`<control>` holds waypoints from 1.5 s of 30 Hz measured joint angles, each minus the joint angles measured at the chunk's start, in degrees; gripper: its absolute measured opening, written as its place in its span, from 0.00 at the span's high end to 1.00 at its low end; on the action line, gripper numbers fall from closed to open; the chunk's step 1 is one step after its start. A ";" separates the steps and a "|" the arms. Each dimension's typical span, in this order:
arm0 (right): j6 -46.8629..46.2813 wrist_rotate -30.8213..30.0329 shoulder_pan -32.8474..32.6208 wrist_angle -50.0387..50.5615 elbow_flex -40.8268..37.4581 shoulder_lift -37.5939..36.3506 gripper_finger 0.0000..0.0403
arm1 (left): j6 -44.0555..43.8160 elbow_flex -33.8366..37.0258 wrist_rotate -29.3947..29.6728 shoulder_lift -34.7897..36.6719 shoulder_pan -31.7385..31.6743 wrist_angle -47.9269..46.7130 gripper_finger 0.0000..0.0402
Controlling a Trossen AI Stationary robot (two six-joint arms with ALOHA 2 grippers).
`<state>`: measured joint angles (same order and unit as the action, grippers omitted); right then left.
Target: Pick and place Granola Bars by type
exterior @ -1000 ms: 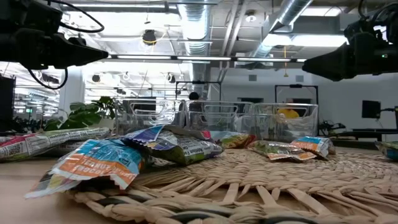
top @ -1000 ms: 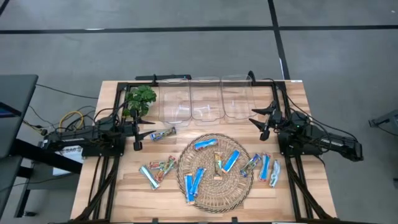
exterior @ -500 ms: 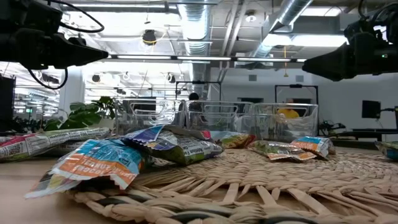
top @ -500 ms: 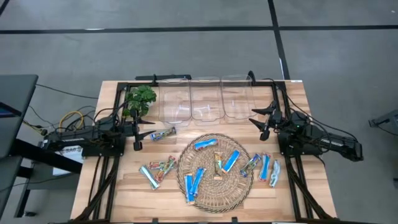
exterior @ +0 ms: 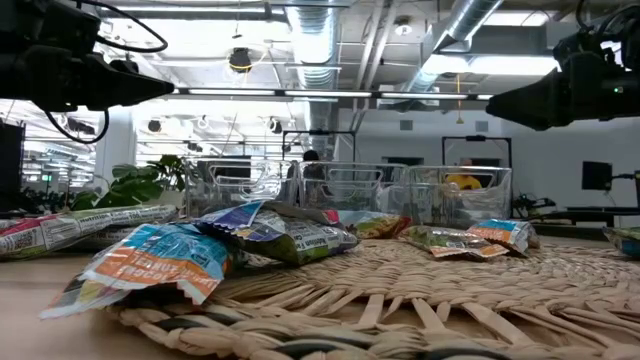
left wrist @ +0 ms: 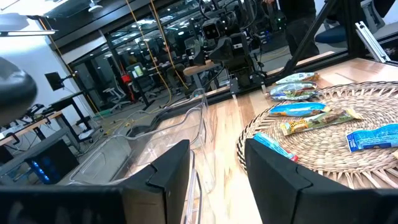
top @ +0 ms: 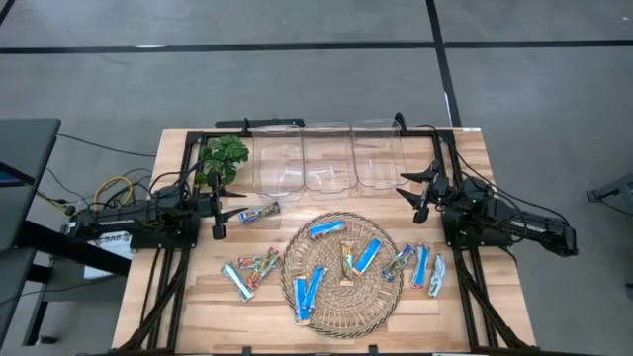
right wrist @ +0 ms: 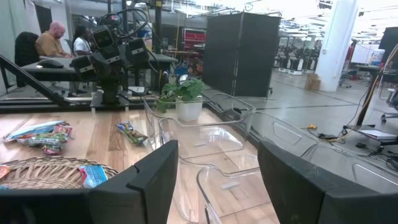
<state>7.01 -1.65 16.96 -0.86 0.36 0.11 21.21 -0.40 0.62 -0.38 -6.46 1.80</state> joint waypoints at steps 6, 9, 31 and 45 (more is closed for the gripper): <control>-0.01 -0.02 0.01 0.01 0.00 -0.01 0.47 | -5.27 0.02 -0.40 0.01 0.04 0.01 0.63; -0.02 -0.02 -0.01 -0.01 0.00 0.00 0.47 | -23.21 0.00 -0.76 0.02 0.15 0.00 0.63; 0.00 -0.02 -0.01 -0.01 0.00 0.00 0.47 | -75.15 -2.12 -3.33 -1.07 0.28 -4.08 0.64; -0.01 0.01 -0.01 0.02 0.01 -0.01 0.47 | -52.71 -24.53 -4.13 -24.50 0.76 -28.32 0.78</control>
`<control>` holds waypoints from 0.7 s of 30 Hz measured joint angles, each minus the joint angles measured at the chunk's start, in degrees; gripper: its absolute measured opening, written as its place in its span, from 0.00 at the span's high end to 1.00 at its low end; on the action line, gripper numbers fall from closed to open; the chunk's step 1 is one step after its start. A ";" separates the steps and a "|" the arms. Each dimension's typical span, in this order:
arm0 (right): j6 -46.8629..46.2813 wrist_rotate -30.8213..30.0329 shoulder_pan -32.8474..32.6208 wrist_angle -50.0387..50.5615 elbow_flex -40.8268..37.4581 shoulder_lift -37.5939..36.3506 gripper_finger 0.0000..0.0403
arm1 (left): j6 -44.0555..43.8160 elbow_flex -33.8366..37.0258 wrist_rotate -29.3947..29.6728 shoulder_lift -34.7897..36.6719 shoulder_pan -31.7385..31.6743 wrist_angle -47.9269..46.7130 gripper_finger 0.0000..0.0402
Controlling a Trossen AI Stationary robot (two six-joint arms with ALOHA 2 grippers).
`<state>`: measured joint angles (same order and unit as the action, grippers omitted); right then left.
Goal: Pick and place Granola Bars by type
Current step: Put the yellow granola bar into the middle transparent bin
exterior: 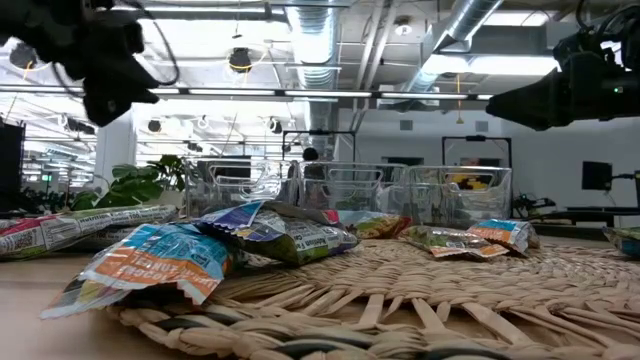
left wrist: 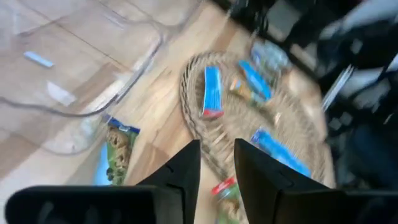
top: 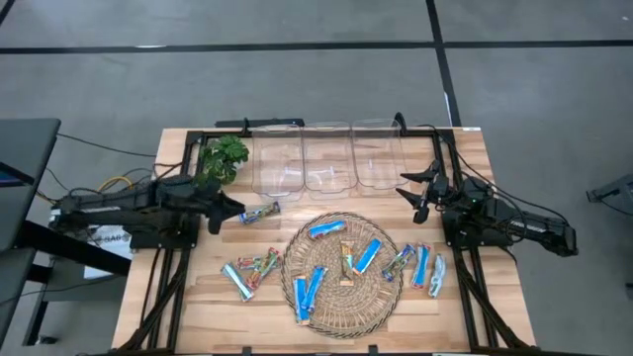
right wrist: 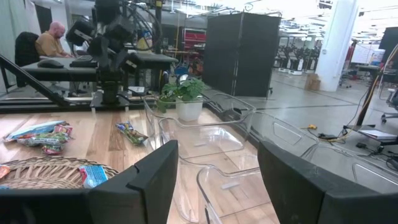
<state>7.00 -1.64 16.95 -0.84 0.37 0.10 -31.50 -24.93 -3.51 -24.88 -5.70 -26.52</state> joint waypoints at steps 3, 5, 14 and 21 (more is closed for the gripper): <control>-0.02 0.02 0.00 0.00 -0.01 -0.01 0.47 | 4.49 -4.79 -1.13 -7.78 1.47 -0.91 0.79; 0.00 0.02 0.00 -0.01 -0.01 0.00 0.47 | 7.67 -7.88 -1.80 -12.97 3.03 -1.85 0.79; -0.01 0.04 0.00 0.00 -0.01 -0.01 0.47 | 21.14 -20.28 1.24 -32.73 11.56 -12.52 0.79; -0.01 0.04 0.00 -0.02 0.00 -0.01 0.47 | 19.97 -24.67 5.29 -40.37 15.89 -14.82 0.80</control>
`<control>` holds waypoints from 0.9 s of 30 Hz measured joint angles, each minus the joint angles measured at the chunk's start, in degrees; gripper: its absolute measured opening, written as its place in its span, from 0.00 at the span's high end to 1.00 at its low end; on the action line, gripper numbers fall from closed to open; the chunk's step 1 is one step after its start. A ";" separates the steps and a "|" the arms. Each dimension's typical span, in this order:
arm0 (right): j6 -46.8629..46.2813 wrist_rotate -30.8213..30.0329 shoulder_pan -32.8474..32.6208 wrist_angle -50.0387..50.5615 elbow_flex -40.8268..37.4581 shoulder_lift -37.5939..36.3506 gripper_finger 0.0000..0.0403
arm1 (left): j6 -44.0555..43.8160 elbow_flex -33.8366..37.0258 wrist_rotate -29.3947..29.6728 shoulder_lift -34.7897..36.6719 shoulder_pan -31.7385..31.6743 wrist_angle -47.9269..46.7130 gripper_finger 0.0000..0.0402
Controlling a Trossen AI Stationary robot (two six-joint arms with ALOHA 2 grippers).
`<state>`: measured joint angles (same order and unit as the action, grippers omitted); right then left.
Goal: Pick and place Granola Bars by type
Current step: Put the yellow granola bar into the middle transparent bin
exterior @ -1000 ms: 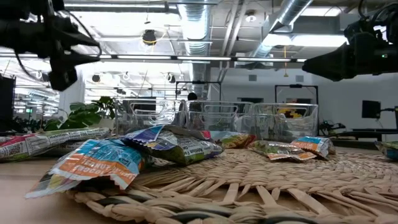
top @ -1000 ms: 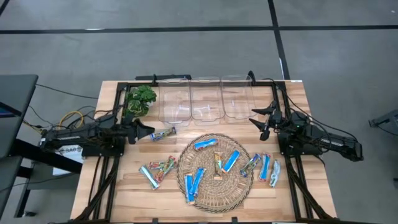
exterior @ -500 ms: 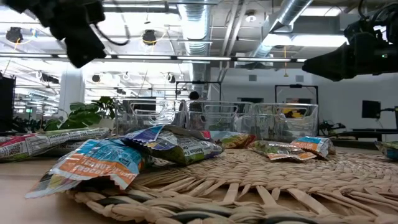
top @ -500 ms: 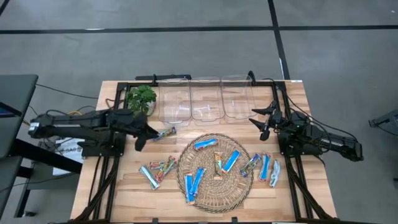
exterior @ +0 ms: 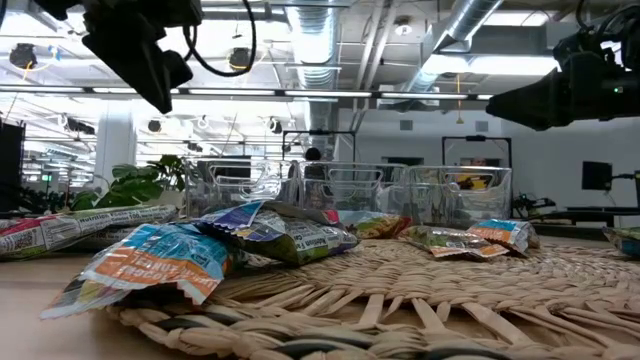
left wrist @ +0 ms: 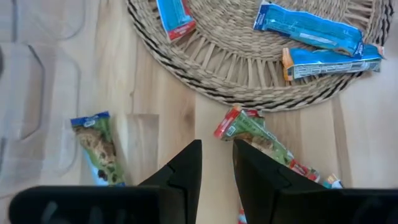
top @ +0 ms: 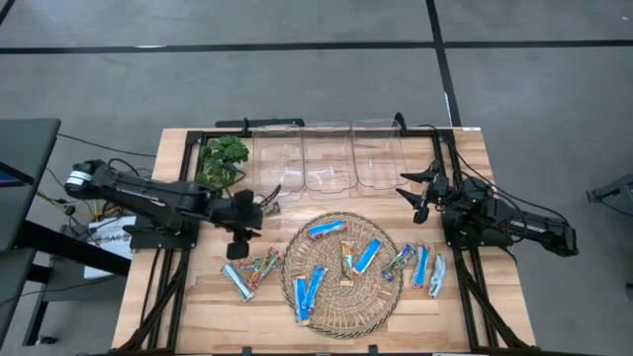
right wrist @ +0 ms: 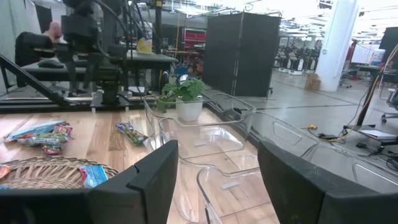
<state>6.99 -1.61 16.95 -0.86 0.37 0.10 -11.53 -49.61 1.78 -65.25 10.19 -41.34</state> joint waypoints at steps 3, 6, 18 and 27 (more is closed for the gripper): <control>0.00 0.00 0.00 0.02 0.02 0.00 0.47 | -1.51 -0.26 0.03 -1.89 1.93 -0.39 0.80; 0.00 0.00 0.00 0.02 0.00 0.01 0.47 | -1.55 -0.26 -0.80 -4.10 4.81 -2.73 0.80; 0.00 0.02 0.00 0.01 0.00 0.01 0.47 | -7.00 -0.24 -6.23 -11.53 19.92 -11.84 0.73; 0.00 0.02 0.00 0.02 0.00 0.00 0.47 | -6.67 -0.24 -7.41 -13.42 27.36 -10.06 0.60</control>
<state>6.99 -1.58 16.95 -0.84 0.36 0.10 -18.20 -49.84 -5.62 -78.67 37.55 -51.41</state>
